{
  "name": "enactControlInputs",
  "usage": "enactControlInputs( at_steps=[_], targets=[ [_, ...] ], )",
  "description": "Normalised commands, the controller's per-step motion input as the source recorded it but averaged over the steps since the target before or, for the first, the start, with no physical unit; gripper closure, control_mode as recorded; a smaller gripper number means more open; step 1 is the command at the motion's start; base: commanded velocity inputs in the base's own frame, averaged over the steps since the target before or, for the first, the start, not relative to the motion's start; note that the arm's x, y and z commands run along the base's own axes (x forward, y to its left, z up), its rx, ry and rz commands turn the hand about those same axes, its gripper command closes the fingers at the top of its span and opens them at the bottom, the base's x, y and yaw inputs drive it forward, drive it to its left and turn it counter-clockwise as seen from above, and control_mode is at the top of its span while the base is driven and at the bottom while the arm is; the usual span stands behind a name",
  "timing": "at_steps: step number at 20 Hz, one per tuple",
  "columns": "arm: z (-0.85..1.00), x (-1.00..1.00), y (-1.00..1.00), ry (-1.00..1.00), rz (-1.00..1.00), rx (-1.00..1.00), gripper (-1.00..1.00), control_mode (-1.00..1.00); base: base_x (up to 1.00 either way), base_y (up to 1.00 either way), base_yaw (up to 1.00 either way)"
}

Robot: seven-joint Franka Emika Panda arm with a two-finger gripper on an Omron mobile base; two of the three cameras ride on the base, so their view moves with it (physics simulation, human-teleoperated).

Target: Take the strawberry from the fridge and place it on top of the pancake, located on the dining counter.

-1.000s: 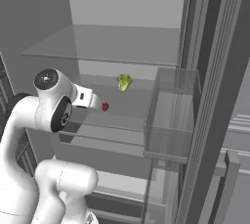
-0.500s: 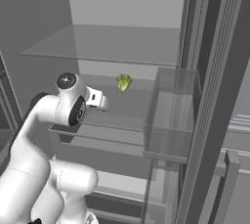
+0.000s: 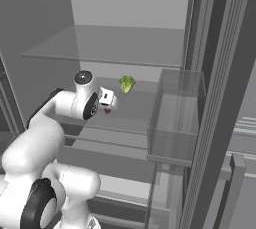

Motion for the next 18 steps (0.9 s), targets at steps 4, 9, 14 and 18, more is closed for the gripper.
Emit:
enactControlInputs(
  at_steps=[4,9,14,18],
  targets=[
    [-0.29,0.55,-0.04,0.07,0.00,0.00,-1.00,-1.00,0.00,0.00,0.00],
    [-0.39,0.53,0.00,0.03,0.00,0.00,-1.00,-1.00,0.00,0.00,0.00],
    [-0.33,0.47,0.00,0.02,0.00,0.00,-1.00,-1.00,0.00,0.00,0.00],
    [-0.28,0.24,0.00,0.00,0.00,0.00,-1.00,-1.00,0.00,0.00,0.00]
  ],
)
